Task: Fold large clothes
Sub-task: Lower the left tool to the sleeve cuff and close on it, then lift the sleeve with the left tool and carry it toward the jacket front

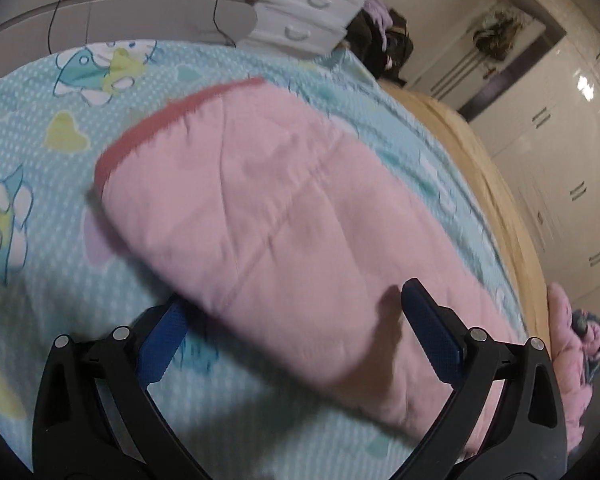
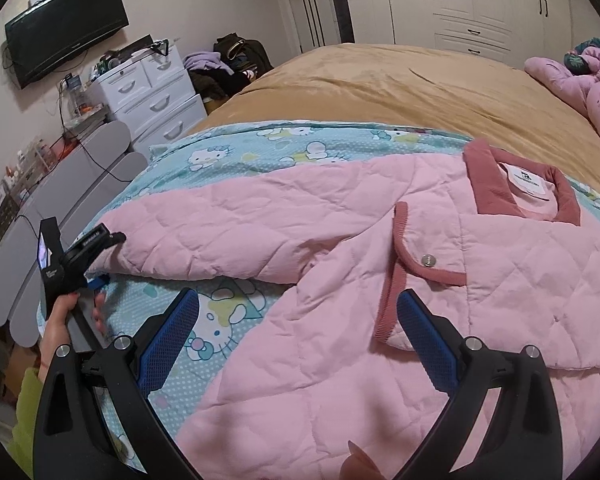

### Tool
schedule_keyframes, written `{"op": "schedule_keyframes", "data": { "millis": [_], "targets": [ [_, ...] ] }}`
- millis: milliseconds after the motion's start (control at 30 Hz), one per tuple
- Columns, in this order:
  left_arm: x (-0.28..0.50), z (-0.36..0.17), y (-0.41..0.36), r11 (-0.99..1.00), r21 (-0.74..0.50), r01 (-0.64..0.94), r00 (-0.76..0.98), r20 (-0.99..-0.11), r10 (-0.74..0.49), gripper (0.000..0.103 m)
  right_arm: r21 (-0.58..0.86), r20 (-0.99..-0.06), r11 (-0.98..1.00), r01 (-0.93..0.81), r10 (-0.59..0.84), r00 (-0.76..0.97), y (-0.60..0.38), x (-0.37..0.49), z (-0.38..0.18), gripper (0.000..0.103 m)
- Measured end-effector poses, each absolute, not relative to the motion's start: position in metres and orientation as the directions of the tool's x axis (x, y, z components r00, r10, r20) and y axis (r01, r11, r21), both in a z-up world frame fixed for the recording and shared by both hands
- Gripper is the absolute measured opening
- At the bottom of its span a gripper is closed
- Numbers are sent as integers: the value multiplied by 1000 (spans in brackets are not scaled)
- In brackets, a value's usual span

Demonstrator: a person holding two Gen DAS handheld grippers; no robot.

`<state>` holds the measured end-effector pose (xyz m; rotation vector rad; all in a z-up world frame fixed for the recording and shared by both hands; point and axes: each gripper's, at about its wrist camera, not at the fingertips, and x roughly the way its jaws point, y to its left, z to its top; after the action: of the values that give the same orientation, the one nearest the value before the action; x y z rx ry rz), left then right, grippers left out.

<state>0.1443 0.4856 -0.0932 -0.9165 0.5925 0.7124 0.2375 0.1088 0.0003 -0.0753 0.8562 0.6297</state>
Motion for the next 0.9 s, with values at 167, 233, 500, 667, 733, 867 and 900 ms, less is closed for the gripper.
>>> {"op": "schedule_keyframes", "data": {
  "millis": [167,233,500,667,733,867,900],
  "targets": [
    [139,-94,494,394,-509,-766,635,-695,337,33,197,-725,826,-528,485,489,102,243,-2,99],
    [132,-87,492,402,-522,-752,654,-667,357,17,204,-723,826,-526,490,488,101,244,-2,99],
    [108,-20,455,543,-576,-611,791,-477,384,12,242,-712,819,-520,514,478,89,236,1,99],
    [96,20,428,611,-572,-547,837,-390,385,11,258,-711,827,-499,512,482,71,229,6,99],
    [95,33,417,631,-566,-531,847,-370,382,11,267,-707,829,-491,515,485,63,226,9,99],
    [95,54,396,659,-555,-507,862,-345,372,11,271,-699,841,-469,507,505,42,219,16,99],
    [97,56,394,662,-556,-502,864,-342,369,11,276,-697,843,-462,507,507,37,218,16,99]
  ]
}}
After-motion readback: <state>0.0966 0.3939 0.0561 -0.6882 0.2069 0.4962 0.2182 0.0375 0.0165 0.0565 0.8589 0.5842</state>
